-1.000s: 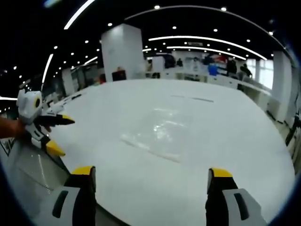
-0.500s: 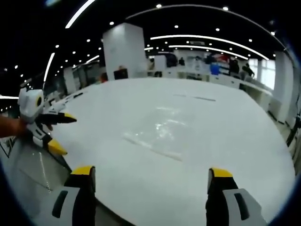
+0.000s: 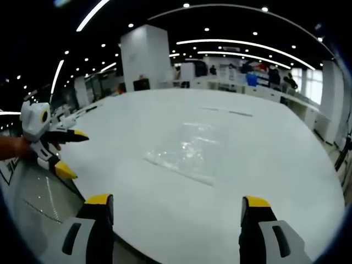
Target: Open the resealable bag by pulling the two sides of the seal apart until the entire bag opening is separated and visibly accessible.
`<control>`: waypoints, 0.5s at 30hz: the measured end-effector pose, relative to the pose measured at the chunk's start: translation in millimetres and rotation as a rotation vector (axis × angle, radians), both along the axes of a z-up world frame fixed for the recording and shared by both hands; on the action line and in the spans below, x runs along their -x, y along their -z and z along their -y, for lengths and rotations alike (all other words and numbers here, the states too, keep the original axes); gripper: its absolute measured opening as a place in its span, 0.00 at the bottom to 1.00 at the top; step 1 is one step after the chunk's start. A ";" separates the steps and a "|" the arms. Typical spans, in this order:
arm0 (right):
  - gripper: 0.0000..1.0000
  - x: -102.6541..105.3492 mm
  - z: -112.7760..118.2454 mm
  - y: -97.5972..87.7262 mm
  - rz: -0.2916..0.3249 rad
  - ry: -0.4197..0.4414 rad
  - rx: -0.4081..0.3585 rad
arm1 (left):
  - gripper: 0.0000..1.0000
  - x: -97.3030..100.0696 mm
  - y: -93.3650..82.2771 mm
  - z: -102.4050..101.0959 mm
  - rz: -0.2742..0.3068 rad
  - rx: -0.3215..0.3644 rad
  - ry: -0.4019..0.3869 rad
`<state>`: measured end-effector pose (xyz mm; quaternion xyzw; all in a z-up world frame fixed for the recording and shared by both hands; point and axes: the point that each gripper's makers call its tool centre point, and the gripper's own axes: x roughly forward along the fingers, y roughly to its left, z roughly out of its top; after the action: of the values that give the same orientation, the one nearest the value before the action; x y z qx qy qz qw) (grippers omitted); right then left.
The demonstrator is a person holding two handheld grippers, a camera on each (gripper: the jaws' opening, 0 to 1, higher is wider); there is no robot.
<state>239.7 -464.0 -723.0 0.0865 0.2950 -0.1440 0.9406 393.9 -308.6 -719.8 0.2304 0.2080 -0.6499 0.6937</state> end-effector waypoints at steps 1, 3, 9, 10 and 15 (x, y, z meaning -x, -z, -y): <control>0.95 0.0 -0.2 0.1 0.000 -0.001 -0.001 | 0.81 0.1 0.1 -0.1 -0.001 0.000 0.000; 0.95 -0.3 -0.9 0.5 -0.001 -0.002 -0.004 | 0.81 0.1 0.5 -0.2 -0.002 -0.001 0.002; 0.94 0.4 -1.6 1.3 -0.001 -0.004 -0.011 | 0.81 1.6 1.0 -0.3 -0.001 -0.005 0.007; 0.94 0.4 -1.6 0.9 0.000 -0.002 -0.011 | 0.81 1.3 0.8 -0.2 -0.001 -0.004 0.007; 0.93 -0.9 -0.2 -2.4 0.011 0.004 -0.001 | 0.82 -1.0 -0.2 -0.1 -0.007 0.001 0.000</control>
<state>240.6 -463.8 -720.6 0.0884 0.2899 -0.1450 0.9419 394.9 -308.4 -719.6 0.2277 0.2103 -0.6507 0.6932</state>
